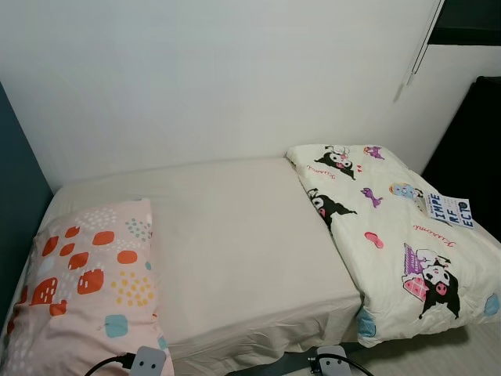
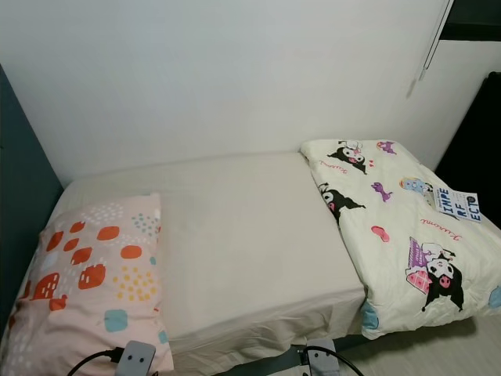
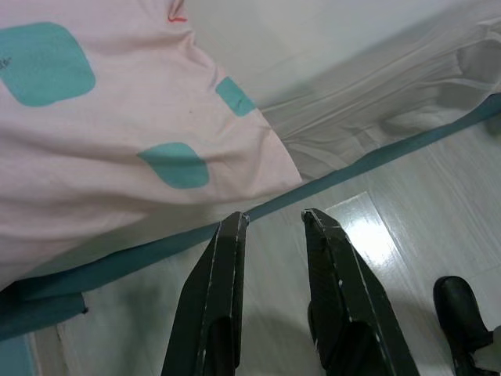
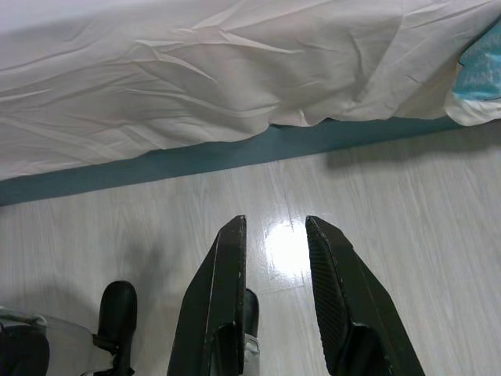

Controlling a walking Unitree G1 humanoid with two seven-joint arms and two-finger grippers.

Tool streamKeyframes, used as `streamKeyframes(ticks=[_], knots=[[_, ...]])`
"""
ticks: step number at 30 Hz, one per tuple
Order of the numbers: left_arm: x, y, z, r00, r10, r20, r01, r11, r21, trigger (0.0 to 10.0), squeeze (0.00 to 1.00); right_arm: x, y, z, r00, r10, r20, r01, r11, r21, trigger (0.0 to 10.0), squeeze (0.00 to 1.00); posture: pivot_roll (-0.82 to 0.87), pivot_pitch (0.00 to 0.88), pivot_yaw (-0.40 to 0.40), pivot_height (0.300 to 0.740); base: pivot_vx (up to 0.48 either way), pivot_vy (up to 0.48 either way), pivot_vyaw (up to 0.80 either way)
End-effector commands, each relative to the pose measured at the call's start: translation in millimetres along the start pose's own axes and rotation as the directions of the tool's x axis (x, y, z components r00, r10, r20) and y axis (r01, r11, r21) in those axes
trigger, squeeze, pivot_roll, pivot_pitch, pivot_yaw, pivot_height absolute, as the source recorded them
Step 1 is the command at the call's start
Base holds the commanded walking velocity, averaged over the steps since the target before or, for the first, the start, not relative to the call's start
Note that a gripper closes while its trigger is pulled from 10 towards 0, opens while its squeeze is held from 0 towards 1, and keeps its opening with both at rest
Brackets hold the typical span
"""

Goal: Clean up the room

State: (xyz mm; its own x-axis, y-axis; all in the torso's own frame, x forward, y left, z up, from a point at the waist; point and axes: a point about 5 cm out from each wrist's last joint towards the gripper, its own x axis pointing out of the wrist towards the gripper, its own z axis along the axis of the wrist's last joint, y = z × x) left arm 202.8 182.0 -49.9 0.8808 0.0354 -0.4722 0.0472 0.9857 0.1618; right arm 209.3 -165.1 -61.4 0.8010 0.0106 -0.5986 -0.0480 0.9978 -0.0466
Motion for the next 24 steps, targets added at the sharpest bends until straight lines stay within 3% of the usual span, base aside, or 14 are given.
streamKeyframes(ticks=[1, 24], knots=[[-4.1, -2.0, -8.2, 0.999, -0.010, -0.034, 0.010, 1.000, -0.001, 10.0, 0.00, -2.7, -1.2, -7.6, 1.000, -0.007, -0.030, 0.007, 1.000, -0.001, 10.0, 0.00, 0.03, 0.082, -0.057, 0.740, 0.000, 0.000, 0.00], [-4.3, -4.3, -7.0, 1.000, -0.015, -0.024, 0.015, 1.000, -0.001, 10.0, 0.00, -2.1, 1.8, -6.6, 1.000, 0.016, -0.027, -0.016, 1.000, -0.011, 10.0, 0.00, 0.04, 0.065, -0.063, 0.740, 0.000, 0.000, 0.00]])
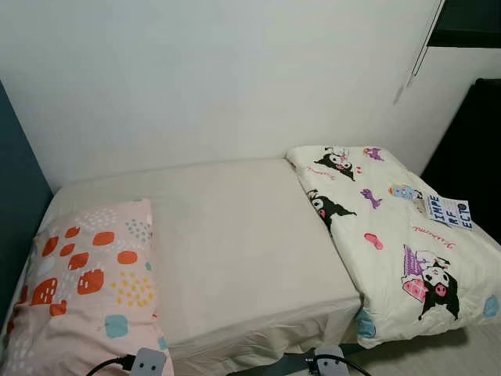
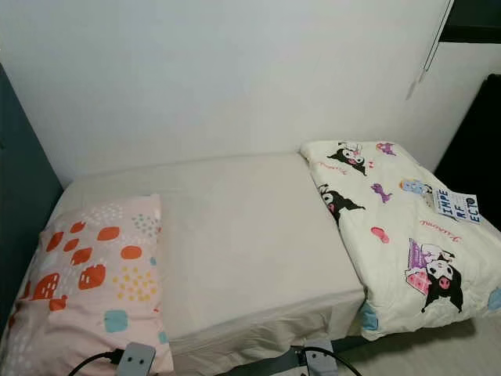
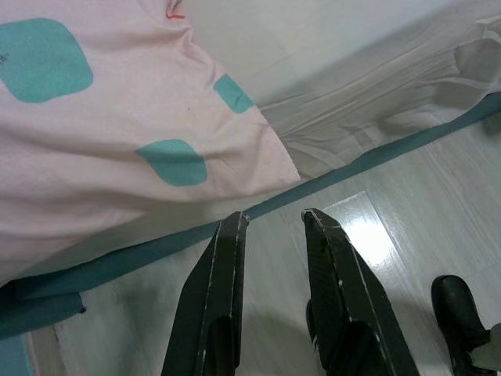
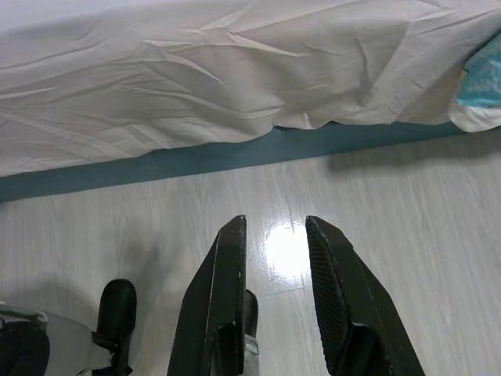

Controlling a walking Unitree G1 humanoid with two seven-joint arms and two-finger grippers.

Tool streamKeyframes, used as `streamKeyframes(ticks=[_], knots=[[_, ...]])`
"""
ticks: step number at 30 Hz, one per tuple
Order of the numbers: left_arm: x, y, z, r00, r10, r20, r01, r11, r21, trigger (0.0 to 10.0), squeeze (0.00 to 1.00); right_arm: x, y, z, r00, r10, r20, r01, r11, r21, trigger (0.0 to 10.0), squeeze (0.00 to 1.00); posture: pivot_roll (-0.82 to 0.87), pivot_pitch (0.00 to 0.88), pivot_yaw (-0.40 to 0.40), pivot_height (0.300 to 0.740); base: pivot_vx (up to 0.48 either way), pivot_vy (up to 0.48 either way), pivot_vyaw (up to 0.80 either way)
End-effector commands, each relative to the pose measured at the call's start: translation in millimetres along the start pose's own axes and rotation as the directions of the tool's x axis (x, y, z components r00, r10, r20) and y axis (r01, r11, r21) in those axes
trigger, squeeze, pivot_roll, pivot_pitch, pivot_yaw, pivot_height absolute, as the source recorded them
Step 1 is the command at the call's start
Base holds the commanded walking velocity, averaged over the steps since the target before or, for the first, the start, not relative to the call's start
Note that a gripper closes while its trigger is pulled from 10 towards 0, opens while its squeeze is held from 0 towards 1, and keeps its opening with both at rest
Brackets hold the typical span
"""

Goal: Clean up the room

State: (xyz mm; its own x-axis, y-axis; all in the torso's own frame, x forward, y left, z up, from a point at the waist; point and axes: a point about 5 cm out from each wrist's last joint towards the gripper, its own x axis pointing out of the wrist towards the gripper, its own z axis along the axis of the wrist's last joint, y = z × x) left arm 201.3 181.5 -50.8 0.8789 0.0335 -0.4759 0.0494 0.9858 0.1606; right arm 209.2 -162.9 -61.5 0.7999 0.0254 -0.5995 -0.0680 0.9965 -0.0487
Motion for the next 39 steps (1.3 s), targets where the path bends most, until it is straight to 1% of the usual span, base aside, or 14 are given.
streamKeyframes(ticks=[1, 6, 14, 24, 32, 39], knots=[[-3.4, -3.6, -5.7, 1.000, -0.013, -0.021, 0.013, 1.000, -0.001, 10.0, 0.00, -2.1, -0.4, -6.6, 1.000, 0.000, -0.028, 0.000, 1.000, 0.004, 10.0, 0.00, 0.04, 0.065, -0.063, 0.740, 0.000, 0.000, 0.00], [-3.3, -3.6, -5.6, 1.000, -0.012, -0.020, 0.012, 1.000, -0.001, 10.0, 0.00, -1.9, -1.2, -6.3, 1.000, 0.000, -0.031, 0.000, 1.000, -0.003, 10.0, 0.00, 0.04, 0.066, -0.065, 0.740, 0.000, 0.000, 0.00], [-4.3, -5.0, -6.6, 1.000, -0.017, -0.020, 0.017, 1.000, -0.005, 10.0, 0.00, -2.0, -1.1, -5.7, 1.000, 0.010, -0.024, -0.011, 0.999, -0.035, 10.0, 0.00, 0.03, 0.065, -0.067, 0.740, 0.000, 0.000, 0.00], [-4.5, -4.7, -6.0, 1.000, -0.019, -0.011, 0.019, 1.000, -0.014, 10.0, 0.00, -1.6, -0.2, -3.6, 1.000, 0.008, -0.009, -0.008, 1.000, -0.017, 10.0, 0.00, 0.04, 0.067, -0.068, 0.740, 0.000, 0.000, 0.00], [-3.4, -5.3, -4.0, 1.000, -0.021, -0.003, 0.021, 1.000, -0.016, 10.0, 0.00, -0.3, 0.3, -1.1, 1.000, 0.020, -0.007, -0.020, 0.999, -0.049, 10.0, 0.00, 0.04, 0.068, -0.073, 0.740, 0.000, 0.000, 0.00], [-2.8, -5.5, -3.2, 1.000, -0.021, -0.001, 0.021, 1.000, -0.014, 10.0, 0.00, 0.5, 0.6, 0.6, 1.000, 0.020, -0.004, -0.020, 0.999, -0.048, 10.0, 0.00, 0.03, 0.068, -0.073, 0.740, 0.000, 0.000, 0.00]])
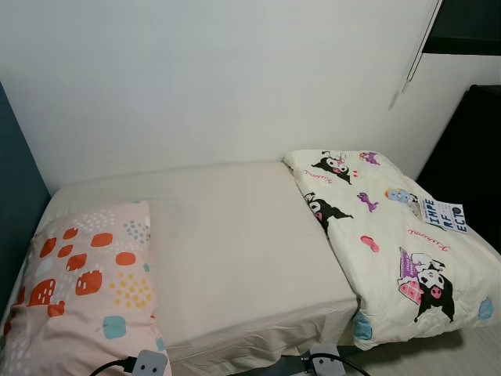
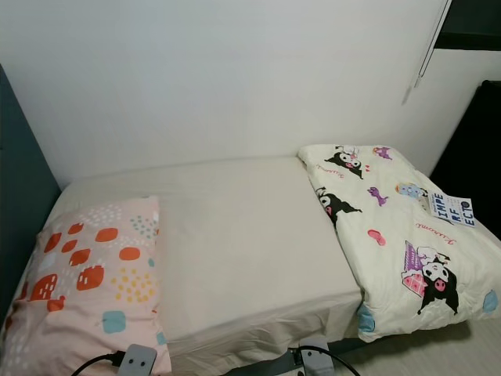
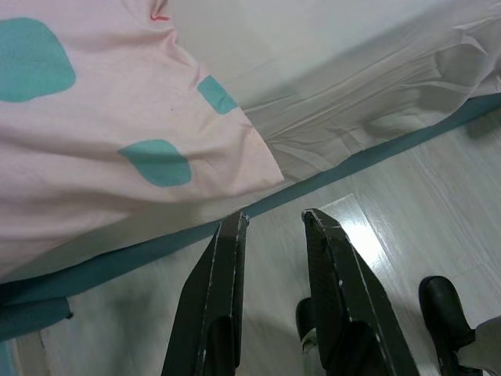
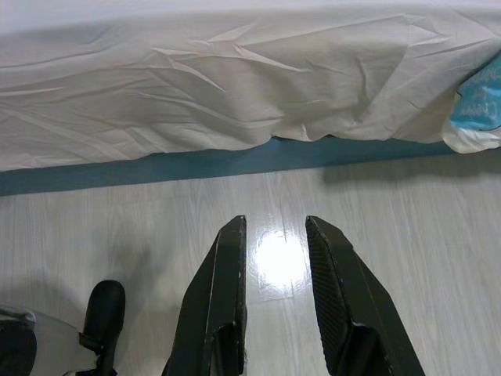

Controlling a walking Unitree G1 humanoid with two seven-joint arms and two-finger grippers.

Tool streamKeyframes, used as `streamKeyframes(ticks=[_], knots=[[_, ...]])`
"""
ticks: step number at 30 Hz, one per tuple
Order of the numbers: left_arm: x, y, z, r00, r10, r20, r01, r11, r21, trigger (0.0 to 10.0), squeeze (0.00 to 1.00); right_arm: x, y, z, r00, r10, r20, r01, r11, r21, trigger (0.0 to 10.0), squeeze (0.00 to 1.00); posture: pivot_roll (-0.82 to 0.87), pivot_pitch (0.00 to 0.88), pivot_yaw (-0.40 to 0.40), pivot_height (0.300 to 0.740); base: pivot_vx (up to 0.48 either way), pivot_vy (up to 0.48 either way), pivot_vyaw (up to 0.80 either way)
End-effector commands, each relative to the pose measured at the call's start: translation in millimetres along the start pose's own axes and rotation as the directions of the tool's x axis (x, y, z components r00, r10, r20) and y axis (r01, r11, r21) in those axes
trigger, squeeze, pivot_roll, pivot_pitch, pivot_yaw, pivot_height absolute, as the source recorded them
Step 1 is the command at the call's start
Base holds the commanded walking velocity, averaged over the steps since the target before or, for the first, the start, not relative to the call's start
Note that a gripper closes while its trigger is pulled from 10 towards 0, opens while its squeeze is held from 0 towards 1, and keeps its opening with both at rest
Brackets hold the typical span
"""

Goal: Clean up the room

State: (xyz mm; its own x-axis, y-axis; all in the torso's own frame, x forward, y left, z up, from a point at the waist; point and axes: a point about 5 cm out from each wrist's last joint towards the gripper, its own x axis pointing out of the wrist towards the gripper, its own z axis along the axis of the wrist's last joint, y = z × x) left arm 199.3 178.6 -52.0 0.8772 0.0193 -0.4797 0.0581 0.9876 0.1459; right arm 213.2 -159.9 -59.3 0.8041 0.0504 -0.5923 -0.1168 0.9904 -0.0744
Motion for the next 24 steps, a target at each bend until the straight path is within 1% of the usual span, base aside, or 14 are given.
streamKeyframes(ticks=[1, 24], knots=[[-1.4, -2.6, -1.3, 1.000, -0.007, 0.002, 0.007, 1.000, -0.005, 10.0, 0.00, -1.3, -1.6, -3.6, 1.000, -0.004, -0.013, 0.004, 1.000, 0.003, 10.0, 0.00, 0.03, 0.069, -0.072, 0.740, 0.000, 0.000, 0.00], [1.7, -5.3, 3.8, 1.000, -0.018, 0.015, 0.018, 1.000, -0.005, 10.0, 0.00, -1.2, 0.9, -4.5, 1.000, -0.010, -0.021, 0.010, 1.000, 0.018, 10.0, 0.00, 0.03, 0.080, -0.067, 0.740, 0.000, 0.000, 0.00]])
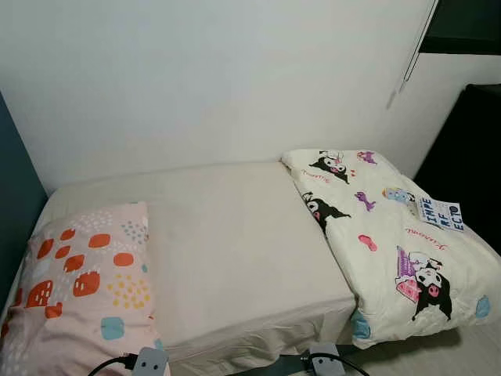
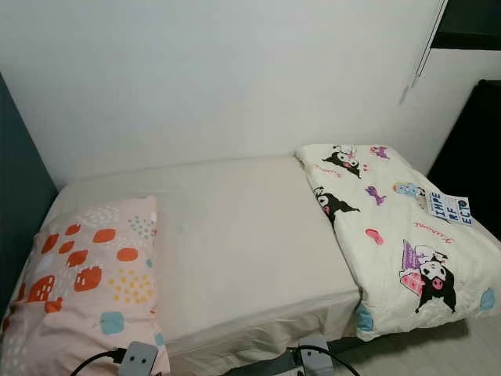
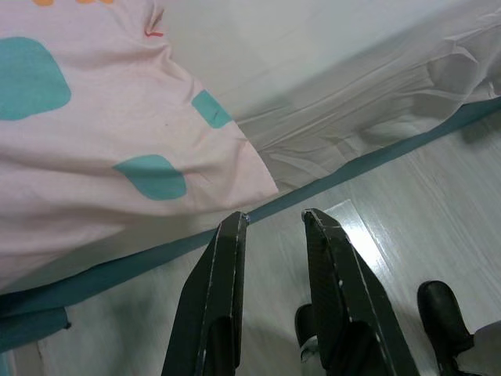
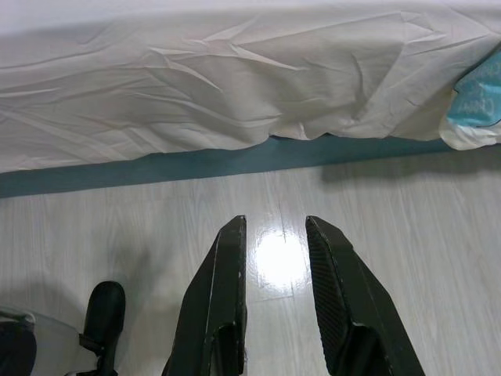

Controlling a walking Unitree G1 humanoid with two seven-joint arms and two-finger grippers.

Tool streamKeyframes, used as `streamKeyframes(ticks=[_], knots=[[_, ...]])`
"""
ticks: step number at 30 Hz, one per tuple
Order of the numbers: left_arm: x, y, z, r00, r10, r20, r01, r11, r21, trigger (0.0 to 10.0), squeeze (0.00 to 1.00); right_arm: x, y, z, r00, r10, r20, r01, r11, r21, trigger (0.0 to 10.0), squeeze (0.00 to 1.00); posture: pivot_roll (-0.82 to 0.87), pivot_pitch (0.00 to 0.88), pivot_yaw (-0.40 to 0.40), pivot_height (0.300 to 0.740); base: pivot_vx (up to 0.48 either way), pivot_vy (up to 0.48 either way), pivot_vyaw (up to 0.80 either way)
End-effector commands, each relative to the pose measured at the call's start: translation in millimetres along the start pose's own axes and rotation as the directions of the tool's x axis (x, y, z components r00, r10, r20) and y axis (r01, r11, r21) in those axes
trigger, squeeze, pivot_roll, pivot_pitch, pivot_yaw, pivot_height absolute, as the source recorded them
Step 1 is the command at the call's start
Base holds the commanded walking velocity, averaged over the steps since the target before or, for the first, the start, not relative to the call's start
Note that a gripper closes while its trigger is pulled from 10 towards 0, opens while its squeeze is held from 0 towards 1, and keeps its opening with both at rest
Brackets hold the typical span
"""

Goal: Clean up the room

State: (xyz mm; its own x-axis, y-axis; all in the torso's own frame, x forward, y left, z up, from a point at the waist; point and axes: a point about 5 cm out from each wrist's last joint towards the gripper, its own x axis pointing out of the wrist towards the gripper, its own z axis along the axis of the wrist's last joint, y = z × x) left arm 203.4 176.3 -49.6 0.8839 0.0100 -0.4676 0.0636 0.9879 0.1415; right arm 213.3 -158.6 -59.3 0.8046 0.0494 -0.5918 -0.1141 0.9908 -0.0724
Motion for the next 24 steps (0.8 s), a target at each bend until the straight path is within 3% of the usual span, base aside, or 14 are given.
streamKeyframes(ticks=[1, 7, 21, 24], knots=[[-0.6, -3.7, -0.7, 1.000, -0.011, 0.000, 0.011, 1.000, -0.003, 10.0, 0.00, -1.3, -0.3, -4.7, 1.000, -0.009, -0.022, 0.009, 1.000, 0.015, 10.0, 0.00, 0.03, 0.080, -0.067, 0.740, 0.000, 0.000, 0.00], [0.7, -7.4, 2.5, 0.999, -0.031, 0.015, 0.031, 1.000, 0.003, 10.0, 0.00, -0.9, 0.6, -3.1, 1.000, 0.002, -0.013, -0.002, 1.000, -0.004, 10.0, 0.00, 0.03, 0.081, -0.065, 0.740, 0.000, 0.000, 0.00], [0.9, -8.1, 2.9, 1.000, -0.028, 0.015, 0.028, 1.000, 0.004, 10.0, 0.00, -0.6, 1.9, -1.4, 1.000, 0.005, -0.001, -0.005, 1.000, -0.011, 10.0, 0.00, 0.03, 0.085, -0.068, 0.740, 0.000, -0.469, 0.79], [0.7, -5.3, 0.6, 1.000, -0.009, -0.002, 0.009, 1.000, -0.012, 10.0, 0.00, -1.2, -0.4, -3.4, 1.000, -0.012, -0.012, 0.013, 1.000, 0.019, 10.0, 0.00, 0.04, 0.088, -0.067, 0.740, 0.000, 0.000, 0.00]])
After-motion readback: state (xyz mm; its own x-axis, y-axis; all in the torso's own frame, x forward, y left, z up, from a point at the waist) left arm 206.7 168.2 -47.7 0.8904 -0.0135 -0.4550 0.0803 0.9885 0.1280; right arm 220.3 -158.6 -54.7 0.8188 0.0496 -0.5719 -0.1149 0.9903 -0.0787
